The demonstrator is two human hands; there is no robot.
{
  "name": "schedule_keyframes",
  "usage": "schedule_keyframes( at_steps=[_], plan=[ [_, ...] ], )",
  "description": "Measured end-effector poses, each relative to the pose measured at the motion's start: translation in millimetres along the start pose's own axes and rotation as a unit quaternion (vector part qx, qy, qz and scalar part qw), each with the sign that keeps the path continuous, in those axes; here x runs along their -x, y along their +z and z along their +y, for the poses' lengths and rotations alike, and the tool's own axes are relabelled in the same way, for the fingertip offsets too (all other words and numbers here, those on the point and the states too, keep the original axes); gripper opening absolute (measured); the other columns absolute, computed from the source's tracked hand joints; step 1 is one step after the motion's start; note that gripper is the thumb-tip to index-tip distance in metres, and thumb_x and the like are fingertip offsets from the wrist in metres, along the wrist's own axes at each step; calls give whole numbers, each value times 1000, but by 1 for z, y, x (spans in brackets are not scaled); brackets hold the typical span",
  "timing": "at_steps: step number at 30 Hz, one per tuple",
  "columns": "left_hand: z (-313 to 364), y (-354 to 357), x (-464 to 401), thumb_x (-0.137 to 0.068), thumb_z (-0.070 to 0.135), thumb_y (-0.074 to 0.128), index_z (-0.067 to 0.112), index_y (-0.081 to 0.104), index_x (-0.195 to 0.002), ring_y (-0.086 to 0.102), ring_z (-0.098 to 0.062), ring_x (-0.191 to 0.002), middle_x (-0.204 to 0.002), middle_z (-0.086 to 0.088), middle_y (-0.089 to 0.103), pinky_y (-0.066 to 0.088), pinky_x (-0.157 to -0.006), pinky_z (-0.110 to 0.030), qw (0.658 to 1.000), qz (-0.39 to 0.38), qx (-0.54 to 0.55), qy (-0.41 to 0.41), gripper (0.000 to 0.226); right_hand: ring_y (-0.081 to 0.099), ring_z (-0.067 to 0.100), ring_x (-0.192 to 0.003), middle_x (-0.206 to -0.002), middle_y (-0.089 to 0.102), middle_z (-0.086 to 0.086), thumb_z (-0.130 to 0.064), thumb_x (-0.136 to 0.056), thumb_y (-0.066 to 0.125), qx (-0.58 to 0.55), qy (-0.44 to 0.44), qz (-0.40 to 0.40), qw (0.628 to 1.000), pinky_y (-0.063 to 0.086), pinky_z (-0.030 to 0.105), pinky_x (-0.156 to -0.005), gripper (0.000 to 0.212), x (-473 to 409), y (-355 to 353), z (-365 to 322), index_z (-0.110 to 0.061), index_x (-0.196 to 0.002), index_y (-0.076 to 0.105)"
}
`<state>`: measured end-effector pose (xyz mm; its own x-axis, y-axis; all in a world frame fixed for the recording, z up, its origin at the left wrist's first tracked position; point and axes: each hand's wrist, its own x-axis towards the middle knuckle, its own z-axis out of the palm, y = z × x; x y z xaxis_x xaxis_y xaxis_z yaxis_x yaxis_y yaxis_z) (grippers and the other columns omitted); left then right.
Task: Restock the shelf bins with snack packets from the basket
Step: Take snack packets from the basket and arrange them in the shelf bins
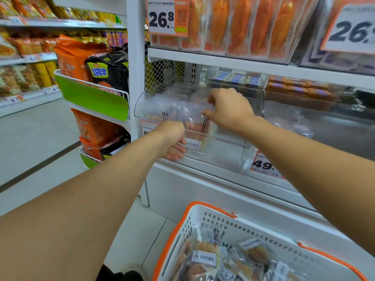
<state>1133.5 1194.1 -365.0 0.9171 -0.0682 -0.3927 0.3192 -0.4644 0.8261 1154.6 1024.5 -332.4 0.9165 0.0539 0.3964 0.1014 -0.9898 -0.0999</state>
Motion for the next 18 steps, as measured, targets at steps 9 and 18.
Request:
schedule_keyframes(
  at_steps=[9, 18],
  plan=[
    [-29, 38, 13, -100, 24, 48, 19, 62, -117, 70, -19, -97, -107, -2, 71, 56, -86, -35, 834, -271, -480, 34, 23, 59, 18, -66, -67, 61, -4, -38, -87, 64, -175, 60, -67, 980, 48, 33, -62, 24, 171, 87, 10, -20, -71, 62],
    [-31, 67, 12, -99, 25, 52, 22, 58, -124, 67, -15, -101, -110, 3, 67, 54, -90, -37, 812, -281, -506, 71, 26, 59, 22, -73, -87, 66, 12, -52, -72, 82, -301, 421, -366, 774, 55, 33, -66, 58, 287, 212, 34, -3, -95, 62]
  ],
)
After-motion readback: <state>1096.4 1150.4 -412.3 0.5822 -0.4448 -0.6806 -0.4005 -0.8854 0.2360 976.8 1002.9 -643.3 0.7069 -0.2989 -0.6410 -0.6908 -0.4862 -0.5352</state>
